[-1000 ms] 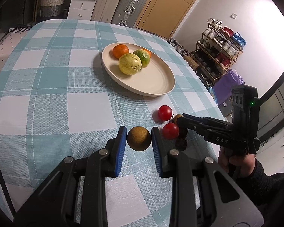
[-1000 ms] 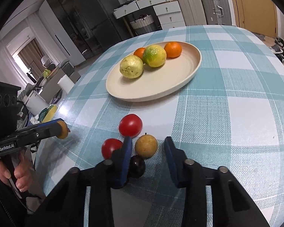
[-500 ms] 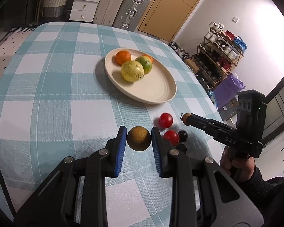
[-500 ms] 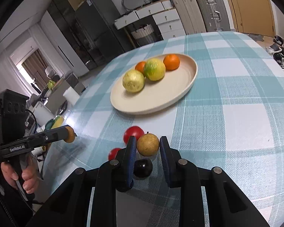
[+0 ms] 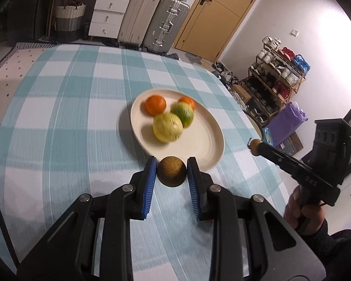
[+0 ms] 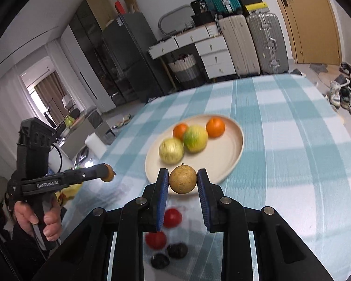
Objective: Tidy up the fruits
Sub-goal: 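Carry the brown fruit and the pear over the plate with both tools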
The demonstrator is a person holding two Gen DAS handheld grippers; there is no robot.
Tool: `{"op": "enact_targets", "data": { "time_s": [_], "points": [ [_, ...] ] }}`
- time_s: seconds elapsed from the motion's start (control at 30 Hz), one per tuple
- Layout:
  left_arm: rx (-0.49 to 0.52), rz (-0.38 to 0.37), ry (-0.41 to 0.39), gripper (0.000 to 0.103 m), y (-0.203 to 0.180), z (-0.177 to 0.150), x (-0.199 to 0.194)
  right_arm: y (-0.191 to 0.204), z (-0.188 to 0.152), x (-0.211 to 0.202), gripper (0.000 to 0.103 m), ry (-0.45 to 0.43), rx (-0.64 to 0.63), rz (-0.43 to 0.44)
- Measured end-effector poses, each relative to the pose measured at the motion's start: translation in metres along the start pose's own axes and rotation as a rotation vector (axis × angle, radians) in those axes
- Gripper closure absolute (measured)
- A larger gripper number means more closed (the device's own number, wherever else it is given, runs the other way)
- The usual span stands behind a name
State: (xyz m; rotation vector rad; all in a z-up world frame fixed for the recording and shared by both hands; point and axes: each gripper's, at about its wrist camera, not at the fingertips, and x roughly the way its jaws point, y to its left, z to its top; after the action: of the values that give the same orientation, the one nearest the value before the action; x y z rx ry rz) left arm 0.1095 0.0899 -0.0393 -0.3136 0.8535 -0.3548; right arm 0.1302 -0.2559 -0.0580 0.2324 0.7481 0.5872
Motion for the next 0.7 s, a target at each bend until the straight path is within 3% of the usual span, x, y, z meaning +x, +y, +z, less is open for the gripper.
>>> {"op": "enact_targets", "data": {
  "time_s": [0.7],
  "points": [
    [-0.018, 0.018, -0.013, 0.079, 0.02, 0.082, 0.062, 0.008, 0.087, 0.063, 0.077, -0.02, -0.049, 0.052]
  ]
}}
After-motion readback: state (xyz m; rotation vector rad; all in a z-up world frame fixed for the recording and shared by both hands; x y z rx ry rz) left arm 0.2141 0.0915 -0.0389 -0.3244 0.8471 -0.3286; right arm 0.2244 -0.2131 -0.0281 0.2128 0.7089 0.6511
